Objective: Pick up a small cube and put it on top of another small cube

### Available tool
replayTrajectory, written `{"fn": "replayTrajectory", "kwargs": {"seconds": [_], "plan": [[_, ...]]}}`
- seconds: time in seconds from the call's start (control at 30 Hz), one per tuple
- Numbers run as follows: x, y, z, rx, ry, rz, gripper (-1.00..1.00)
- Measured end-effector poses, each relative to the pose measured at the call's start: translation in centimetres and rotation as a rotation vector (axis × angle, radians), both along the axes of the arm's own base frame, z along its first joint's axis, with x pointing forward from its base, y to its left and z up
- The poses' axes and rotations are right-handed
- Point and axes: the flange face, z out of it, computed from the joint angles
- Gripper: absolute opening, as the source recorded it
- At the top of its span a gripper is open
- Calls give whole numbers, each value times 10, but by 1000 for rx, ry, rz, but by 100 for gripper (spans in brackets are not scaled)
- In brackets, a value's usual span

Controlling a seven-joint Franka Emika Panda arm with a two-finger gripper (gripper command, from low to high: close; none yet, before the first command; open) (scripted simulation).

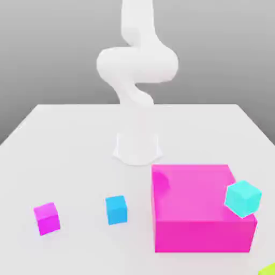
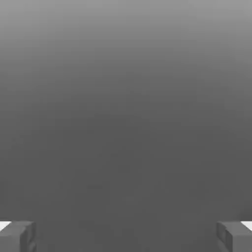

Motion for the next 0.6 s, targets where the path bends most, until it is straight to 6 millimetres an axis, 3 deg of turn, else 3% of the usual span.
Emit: {"fn": "replayTrajectory", "kwargs": {"seconds": [0.13,0.3,0.47,0.6], "plan": [[42,-42,-81,24,125,-172,0],[63,-102,-185,79,269,-372,0],[52,-158,-291,163,404,-563,0],[22,-197,-371,257,503,-722,0]]}}
